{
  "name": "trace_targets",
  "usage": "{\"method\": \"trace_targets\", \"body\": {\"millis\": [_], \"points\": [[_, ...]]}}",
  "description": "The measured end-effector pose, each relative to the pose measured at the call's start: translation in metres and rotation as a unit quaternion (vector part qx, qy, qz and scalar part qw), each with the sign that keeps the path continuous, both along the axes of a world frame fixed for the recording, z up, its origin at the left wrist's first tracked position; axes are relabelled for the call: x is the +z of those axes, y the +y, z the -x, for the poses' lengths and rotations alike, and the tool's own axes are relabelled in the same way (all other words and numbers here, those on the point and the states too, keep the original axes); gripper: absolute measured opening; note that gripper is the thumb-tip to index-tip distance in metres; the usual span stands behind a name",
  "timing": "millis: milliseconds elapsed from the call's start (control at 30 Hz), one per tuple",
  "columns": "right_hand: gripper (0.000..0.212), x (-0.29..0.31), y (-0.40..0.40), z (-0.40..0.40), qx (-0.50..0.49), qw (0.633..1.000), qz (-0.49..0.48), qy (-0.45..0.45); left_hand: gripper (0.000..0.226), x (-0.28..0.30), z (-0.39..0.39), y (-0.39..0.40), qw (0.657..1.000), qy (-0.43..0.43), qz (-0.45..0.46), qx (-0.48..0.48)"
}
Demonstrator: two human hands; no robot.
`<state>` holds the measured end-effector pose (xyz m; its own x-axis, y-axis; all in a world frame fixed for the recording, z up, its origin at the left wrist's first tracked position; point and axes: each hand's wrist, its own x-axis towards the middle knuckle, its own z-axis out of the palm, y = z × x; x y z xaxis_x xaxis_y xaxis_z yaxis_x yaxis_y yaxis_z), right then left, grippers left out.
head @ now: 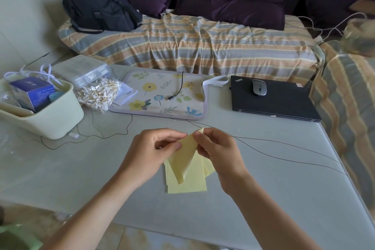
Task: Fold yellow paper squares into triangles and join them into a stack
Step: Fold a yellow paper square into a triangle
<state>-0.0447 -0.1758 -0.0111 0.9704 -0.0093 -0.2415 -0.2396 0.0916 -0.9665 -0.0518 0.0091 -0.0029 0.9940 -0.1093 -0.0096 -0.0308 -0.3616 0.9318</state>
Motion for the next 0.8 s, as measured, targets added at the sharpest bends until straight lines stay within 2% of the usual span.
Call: {"method": "trace_targets", "body": {"millis": [600,800], "points": [[0.011,0.0039,-0.0006,0.0002,-0.018,0.998,-0.052,0.013,0.026,0.0012,-0.0017,0.0048,0.998,0.038,0.041,-0.006],[0.016,0.0043,0.0003,-0.0006,-0.034,0.996,-0.07,0.034,0.025,0.0046,-0.0005,0.0039,0.998,0.05,0.049,-0.006]]}}
